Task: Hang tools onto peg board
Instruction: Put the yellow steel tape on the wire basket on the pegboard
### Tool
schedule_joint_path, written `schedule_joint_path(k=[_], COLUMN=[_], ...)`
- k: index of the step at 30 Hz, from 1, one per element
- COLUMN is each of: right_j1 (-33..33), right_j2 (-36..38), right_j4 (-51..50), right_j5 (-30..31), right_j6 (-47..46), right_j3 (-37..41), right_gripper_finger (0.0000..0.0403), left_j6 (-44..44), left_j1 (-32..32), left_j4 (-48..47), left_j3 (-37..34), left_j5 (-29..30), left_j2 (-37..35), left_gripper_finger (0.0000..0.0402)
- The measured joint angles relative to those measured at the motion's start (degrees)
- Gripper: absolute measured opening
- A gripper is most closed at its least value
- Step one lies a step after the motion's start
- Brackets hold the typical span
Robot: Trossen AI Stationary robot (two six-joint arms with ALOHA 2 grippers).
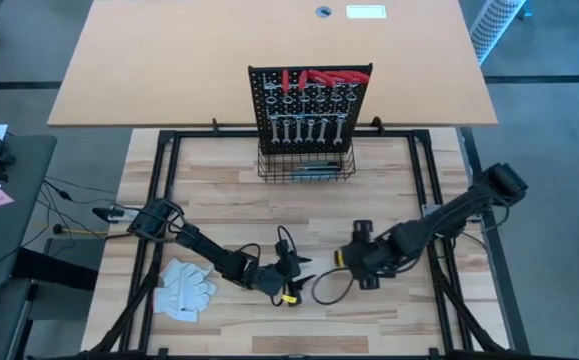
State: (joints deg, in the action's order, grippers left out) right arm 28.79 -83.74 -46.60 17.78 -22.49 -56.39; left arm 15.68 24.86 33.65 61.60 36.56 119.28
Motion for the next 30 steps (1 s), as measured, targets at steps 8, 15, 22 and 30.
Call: schedule_joint_path(k=[8,15,22,30], right_j1=[7.2,9.2,9.0,7.3], right_j2=[8.9,7.7,2.5,2.8], right_j4=[1.8,8.0,12.9,16.7], right_j5=[3.9,1.2,1.5,3.8], right_j6=[-14.6,-22.4,-20.8,-15.7], right_j3=[9.9,15.5,15.3,14.9], right_gripper_finger=[0.0282,0.0282,0.0282,0.0282], left_j6=[0.0,0.0,-0.4,-0.4], left_j1=[0.2,0.2,0.2,0.2], left_j4=[0.1,0.1,0.2,0.3], left_j3=[0.0,0.1,0.1,0.2], left_j5=[0.0,0.0,0.0,0.0], left_j2=[0.0,0.0,0.0,0.0], left_gripper_finger=[0.0204,0.0204,0.0204,0.0204])
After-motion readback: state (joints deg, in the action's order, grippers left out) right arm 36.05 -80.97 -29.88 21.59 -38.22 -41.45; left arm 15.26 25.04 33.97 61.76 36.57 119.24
